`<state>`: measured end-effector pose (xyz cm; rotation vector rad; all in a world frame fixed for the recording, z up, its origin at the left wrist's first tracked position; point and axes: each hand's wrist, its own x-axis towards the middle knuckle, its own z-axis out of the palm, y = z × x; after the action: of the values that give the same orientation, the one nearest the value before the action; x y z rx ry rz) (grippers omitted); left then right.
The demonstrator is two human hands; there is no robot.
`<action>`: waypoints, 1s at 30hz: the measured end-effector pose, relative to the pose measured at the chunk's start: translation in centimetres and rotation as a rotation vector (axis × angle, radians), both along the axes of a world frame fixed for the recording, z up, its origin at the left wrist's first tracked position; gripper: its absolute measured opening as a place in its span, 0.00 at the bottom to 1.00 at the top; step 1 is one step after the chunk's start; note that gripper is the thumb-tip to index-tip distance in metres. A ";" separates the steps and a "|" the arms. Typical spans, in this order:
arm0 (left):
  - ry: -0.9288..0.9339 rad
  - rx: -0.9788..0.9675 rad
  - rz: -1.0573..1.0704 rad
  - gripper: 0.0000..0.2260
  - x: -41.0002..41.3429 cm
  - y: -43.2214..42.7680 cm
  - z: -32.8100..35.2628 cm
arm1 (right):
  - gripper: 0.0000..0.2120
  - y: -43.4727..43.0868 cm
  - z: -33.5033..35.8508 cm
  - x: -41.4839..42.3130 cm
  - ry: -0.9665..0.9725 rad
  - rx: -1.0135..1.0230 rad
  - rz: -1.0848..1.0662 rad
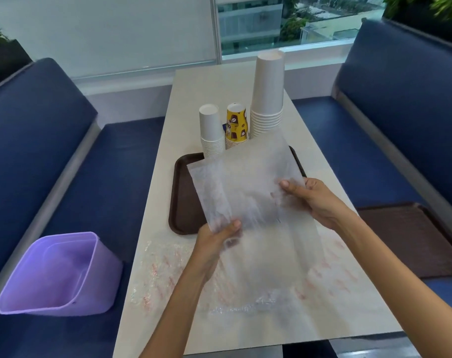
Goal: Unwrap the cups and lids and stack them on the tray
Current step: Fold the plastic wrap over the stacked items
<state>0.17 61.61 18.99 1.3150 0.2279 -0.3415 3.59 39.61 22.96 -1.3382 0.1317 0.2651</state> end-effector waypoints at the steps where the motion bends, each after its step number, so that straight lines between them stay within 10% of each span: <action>1: -0.003 0.006 0.010 0.04 0.1 0.2 0.0 | 0.07 -0.6 -0.3 -0.2 0.053 -0.003 0.010; 12: -0.050 0.080 0.063 0.04 -0.3 1.2 0.6 | 0.09 -1.5 -1.7 -2.2 0.109 -0.089 0.031; 20: -0.064 0.031 0.115 0.06 0.2 2.5 1.7 | 0.33 -2.5 -1.0 -2.4 -0.009 -0.267 -0.099; 30: -0.347 0.185 0.255 0.06 1.3 3.1 4.8 | 0.11 -1.8 1.4 -2.3 -0.381 -0.548 -0.319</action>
<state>1.47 64.75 23.74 1.4838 0.1340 0.1280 1.31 37.81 24.35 -1.8570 0.0966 -0.3217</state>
